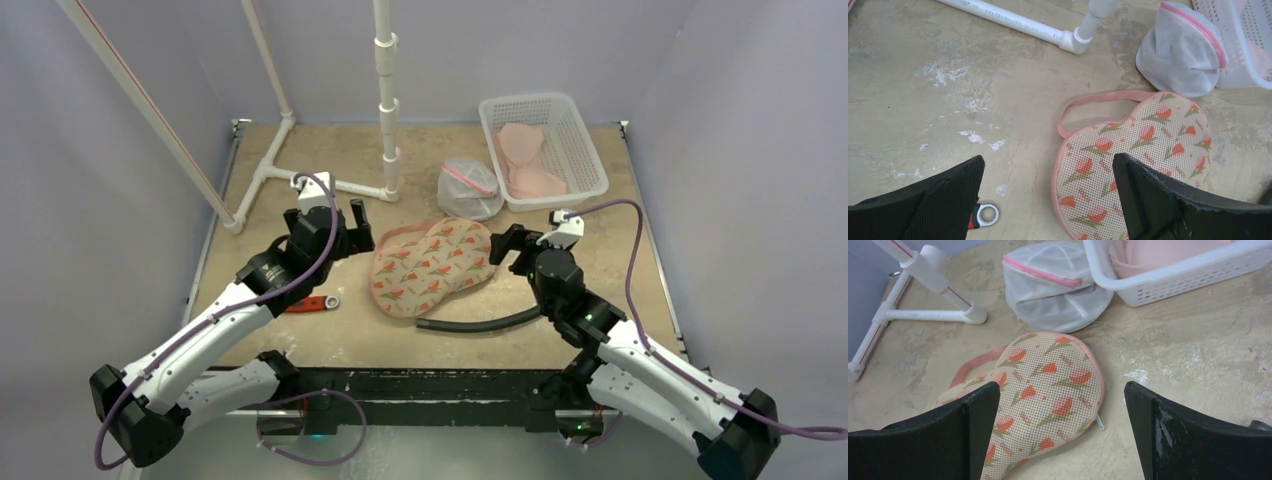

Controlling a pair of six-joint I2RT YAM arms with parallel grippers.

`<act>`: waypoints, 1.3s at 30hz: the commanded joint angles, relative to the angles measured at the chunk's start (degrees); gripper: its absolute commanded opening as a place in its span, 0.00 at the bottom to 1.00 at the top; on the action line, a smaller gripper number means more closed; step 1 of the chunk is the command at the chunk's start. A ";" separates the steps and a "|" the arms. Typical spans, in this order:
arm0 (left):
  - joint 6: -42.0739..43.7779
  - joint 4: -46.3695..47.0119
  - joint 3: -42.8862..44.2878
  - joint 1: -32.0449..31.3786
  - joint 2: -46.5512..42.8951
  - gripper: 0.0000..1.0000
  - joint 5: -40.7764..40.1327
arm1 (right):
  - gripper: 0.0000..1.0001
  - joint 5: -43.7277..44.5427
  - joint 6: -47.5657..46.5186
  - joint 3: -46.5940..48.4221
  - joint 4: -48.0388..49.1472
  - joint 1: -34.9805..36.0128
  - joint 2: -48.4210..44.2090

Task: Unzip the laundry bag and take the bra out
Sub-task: Unzip the laundry bag at the center of the board.

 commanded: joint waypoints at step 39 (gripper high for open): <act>-18.33 19.02 -28.43 0.19 -6.19 0.92 17.79 | 0.78 -35.18 14.62 -10.37 22.96 -17.63 25.03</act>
